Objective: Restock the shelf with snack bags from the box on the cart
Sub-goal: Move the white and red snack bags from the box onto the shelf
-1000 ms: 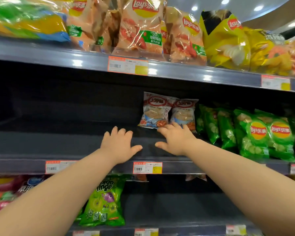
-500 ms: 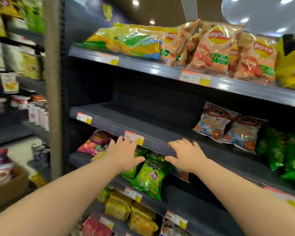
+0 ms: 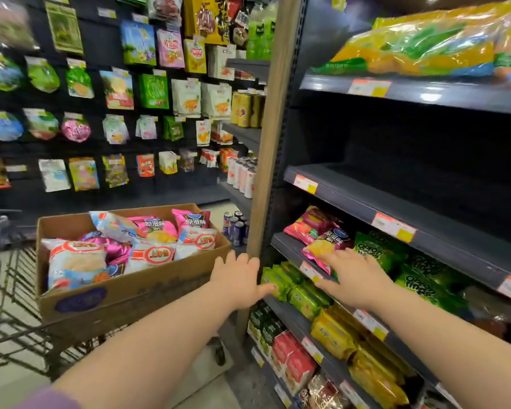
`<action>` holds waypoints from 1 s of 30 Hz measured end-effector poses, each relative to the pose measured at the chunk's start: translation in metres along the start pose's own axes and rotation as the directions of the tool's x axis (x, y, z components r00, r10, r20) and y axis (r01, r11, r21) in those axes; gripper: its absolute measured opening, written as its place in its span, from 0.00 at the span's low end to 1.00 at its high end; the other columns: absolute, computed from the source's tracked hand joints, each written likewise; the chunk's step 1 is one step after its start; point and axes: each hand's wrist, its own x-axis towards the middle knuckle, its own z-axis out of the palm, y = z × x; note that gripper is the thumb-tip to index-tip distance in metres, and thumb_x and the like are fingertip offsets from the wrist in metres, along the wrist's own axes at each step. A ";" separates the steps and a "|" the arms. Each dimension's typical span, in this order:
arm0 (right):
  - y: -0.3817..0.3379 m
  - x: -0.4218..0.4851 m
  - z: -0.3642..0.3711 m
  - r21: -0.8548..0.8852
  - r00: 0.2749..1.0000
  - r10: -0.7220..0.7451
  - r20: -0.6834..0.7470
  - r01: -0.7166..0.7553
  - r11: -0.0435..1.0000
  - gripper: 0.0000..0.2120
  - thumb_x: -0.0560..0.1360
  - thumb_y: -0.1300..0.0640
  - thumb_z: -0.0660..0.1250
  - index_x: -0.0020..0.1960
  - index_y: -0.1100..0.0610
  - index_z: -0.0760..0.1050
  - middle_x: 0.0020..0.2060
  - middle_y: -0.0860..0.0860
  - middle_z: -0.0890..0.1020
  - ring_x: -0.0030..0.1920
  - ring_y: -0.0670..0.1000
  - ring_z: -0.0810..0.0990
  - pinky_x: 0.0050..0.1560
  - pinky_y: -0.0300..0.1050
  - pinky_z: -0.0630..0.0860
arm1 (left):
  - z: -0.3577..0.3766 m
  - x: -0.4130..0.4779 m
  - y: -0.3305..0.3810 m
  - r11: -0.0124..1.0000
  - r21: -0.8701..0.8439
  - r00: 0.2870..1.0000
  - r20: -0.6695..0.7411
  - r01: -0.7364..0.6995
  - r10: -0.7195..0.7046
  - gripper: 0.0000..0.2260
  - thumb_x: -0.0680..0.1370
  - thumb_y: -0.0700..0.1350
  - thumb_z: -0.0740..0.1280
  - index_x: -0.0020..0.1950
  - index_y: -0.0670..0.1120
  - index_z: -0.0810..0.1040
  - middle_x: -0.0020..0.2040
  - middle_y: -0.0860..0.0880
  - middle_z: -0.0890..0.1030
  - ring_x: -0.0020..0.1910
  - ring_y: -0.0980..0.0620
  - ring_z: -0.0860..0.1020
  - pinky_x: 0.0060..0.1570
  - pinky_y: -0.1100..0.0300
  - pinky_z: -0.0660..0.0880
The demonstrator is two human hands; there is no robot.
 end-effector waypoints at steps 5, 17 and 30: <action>-0.072 0.047 -0.008 0.009 0.998 -0.065 -0.009 0.065 0.998 0.30 0.76 0.39 0.58 0.74 0.48 0.59 0.72 0.49 0.66 0.72 0.54 0.63 0.70 0.56 0.62 | 0.000 -0.006 -0.080 0.998 0.002 0.998 -0.004 0.056 -0.056 0.33 0.77 0.67 0.53 0.75 0.48 0.59 0.76 0.44 0.61 0.76 0.39 0.56 0.71 0.41 0.58; -0.263 0.168 -0.006 0.063 0.973 -0.222 0.065 0.218 0.974 0.29 0.76 0.40 0.60 0.73 0.49 0.61 0.70 0.50 0.69 0.70 0.55 0.67 0.67 0.57 0.64 | 0.005 0.006 -0.302 0.972 -0.042 0.972 -0.040 0.232 -0.233 0.35 0.75 0.68 0.54 0.75 0.48 0.60 0.75 0.46 0.65 0.72 0.44 0.64 0.68 0.46 0.65; -0.300 0.287 0.035 0.058 0.925 -0.330 0.187 0.325 0.944 0.28 0.74 0.44 0.63 0.71 0.52 0.64 0.68 0.54 0.71 0.67 0.57 0.71 0.63 0.54 0.71 | 0.036 0.055 -0.353 0.897 -0.337 0.957 0.080 0.288 -0.278 0.33 0.76 0.59 0.65 0.76 0.47 0.59 0.73 0.47 0.66 0.70 0.48 0.67 0.64 0.56 0.67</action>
